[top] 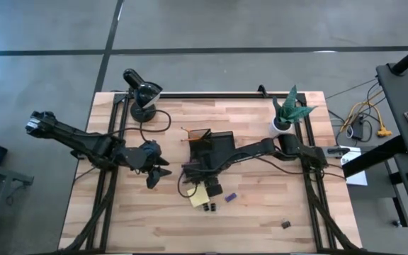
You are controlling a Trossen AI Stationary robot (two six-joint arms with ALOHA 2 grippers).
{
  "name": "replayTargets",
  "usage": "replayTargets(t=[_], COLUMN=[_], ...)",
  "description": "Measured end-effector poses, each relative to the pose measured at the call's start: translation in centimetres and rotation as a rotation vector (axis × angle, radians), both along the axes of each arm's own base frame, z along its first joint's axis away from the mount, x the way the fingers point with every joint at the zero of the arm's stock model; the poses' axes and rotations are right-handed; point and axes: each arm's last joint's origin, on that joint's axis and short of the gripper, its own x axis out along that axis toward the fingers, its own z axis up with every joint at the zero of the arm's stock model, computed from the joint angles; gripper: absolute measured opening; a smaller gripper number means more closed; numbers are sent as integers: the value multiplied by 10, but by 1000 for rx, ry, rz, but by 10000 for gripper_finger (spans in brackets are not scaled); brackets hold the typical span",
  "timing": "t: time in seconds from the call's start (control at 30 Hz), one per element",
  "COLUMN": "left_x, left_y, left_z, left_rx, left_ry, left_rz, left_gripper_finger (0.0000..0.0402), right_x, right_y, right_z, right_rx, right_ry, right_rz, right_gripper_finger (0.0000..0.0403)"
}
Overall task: Pick and place office supplies into organizer
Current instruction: Put the black pen into the black desk organizer
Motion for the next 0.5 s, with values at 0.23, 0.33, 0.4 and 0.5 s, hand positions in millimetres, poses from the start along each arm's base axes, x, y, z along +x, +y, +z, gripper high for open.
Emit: replayTargets(t=[0.23, 0.33, 0.4, 0.5], left_x=[0, -1, -1, -1], left_y=[0, 0, 0, 0], left_z=[-3, -3, -2, -2], left_rx=[3, 3, 3, 4], left_ry=[8, 8, 6, 8], left_rz=[0, 0, 0, 0], left_gripper_finger=[180, 180, 180, 180], right_x=[6, 6, 6, 5], right_y=[-19, -21, -20, -11], right_z=[-1, -1, -1, -2], right_rx=[31, 42, 55, 91], right_ry=[-31, -29, -27, -23], right_rz=[-36, -36, -31, -31], right_gripper_finger=[143, 142, 141, 141])
